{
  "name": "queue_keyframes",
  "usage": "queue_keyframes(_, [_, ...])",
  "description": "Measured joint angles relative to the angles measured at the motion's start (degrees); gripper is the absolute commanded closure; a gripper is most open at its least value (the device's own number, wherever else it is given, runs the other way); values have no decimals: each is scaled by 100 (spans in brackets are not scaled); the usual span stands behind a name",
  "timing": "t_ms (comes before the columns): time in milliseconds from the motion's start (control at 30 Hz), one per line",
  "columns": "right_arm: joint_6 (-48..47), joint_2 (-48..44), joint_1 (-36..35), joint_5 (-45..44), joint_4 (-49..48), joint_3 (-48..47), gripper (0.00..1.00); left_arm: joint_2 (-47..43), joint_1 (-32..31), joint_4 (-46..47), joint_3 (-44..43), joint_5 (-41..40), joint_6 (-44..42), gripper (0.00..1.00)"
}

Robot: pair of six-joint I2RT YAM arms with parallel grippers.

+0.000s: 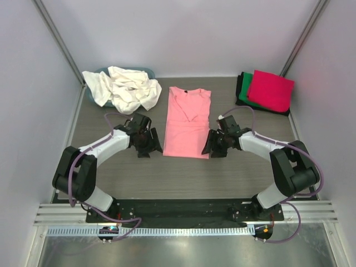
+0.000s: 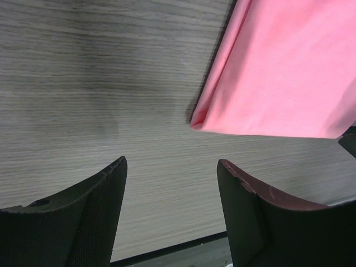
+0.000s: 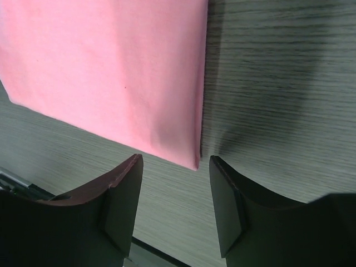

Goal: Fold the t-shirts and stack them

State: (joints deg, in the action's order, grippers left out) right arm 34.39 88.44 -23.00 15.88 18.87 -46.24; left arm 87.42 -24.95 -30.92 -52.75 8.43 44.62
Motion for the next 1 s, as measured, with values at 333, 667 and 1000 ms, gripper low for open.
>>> queue_keyframes(333, [225, 0, 13, 162, -625, 431, 66, -26, -66, 883, 516, 173, 310, 35])
queue_keyframes(667, [299, 2, 24, 208, -859, 608, 80, 208, -186, 1615, 734, 352, 520, 43])
queue_keyframes(1000, [313, -2, 24, 223, -938, 664, 86, 363, -195, 2258, 894, 372, 708, 67])
